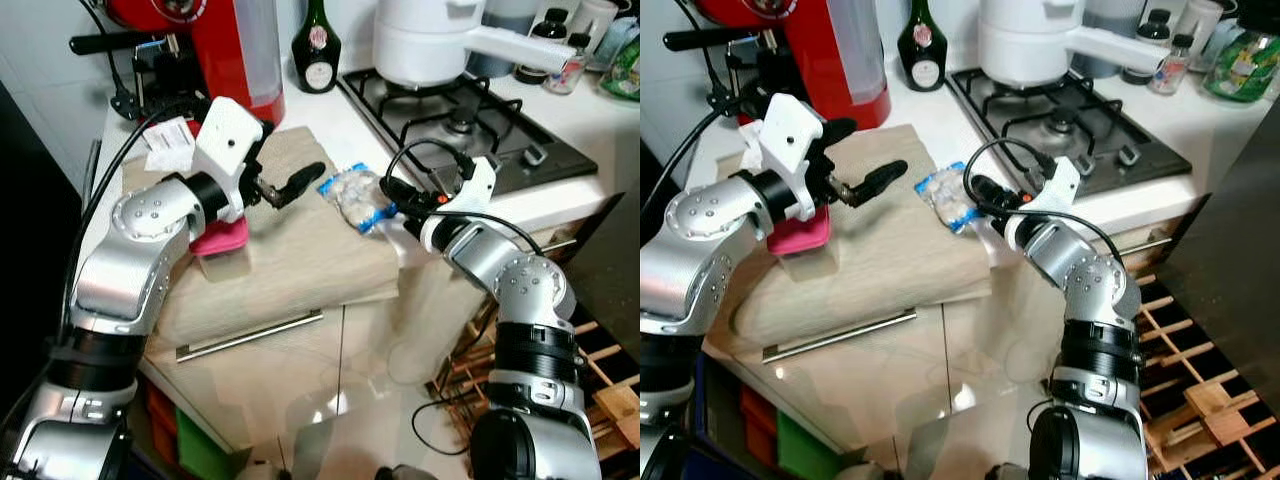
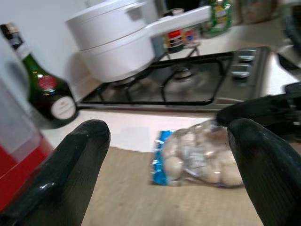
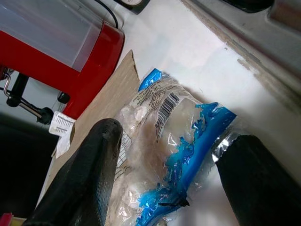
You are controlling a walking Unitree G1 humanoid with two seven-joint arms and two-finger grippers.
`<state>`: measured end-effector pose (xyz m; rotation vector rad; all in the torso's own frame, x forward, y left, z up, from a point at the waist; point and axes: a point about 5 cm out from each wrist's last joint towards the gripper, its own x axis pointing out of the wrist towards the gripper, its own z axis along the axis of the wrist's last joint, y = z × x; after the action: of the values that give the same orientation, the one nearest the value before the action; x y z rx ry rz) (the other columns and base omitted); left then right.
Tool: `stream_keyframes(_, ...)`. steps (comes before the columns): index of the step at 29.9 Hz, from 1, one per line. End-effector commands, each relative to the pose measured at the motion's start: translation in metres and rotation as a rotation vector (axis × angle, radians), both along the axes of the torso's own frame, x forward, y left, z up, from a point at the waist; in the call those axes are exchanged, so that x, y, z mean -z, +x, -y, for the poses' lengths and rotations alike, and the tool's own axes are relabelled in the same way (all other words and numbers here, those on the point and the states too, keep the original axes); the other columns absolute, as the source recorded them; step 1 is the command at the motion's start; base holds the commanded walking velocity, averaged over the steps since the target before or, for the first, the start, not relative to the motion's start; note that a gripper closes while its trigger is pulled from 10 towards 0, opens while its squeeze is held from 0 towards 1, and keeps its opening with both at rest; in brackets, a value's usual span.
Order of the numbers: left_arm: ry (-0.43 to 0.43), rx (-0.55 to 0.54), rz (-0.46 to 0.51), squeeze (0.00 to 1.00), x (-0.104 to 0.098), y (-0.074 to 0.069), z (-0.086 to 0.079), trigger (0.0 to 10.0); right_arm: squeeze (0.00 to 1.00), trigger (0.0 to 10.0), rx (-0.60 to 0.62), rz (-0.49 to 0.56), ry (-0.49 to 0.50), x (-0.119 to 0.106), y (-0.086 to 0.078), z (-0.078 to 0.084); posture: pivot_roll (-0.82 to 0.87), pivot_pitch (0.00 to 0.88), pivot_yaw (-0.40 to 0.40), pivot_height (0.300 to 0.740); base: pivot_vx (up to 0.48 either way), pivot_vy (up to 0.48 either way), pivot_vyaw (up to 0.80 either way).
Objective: Restocking fridge
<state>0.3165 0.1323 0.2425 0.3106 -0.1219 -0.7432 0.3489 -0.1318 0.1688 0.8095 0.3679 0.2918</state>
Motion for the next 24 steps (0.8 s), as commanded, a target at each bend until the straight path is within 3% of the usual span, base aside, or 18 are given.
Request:
stream_keyframes(1, 0.031, 0.051, -0.037, 0.0, 0.006, -0.007, 0.003, 10.0, 0.0, 0.5, -0.018, -0.035, -0.021, 0.007, 0.002, -0.006, -0.02, 0.025, 0.046, 0.74, 0.0, 0.0, 0.0)
stream_keyframes(3, 0.058, 0.09, -0.057, 0.0, 0.01, -0.011, 0.005, 10.0, 0.0, 0.0, -0.015, -0.031, -0.018, 0.007, 0.003, -0.005, -0.01, 0.026, 0.046, 0.74, 0.0, 0.0, 0.0)
stream_keyframes(9, 0.14, 0.179, -0.14, 0.0, 0.021, -0.022, 0.006, 10.0, 0.0, 0.0, -0.014, -0.036, -0.008, 0.011, 0.004, -0.006, -0.01, 0.025, 0.049, 0.74, 0.0, 0.0, 0.0)
stream_keyframes(22, 0.133, 0.12, -0.157, 0.0, 0.018, -0.017, 0.0, 10.0, 0.0, 0.0, -0.016, 0.032, 0.005, 0.003, 0.007, -0.01, 0.0, 0.009, 0.052, 0.74, 0.0, 0.0, 0.0)
stream_keyframes(24, 0.131, 0.118, -0.157, 0.0, 0.017, -0.017, 0.0, 10.0, 0.05, 0.0, -0.017, 0.051, -0.003, -0.001, 0.008, -0.011, 0.0, 0.009, 0.052, 0.74, 0.0, 0.0, 0.0)
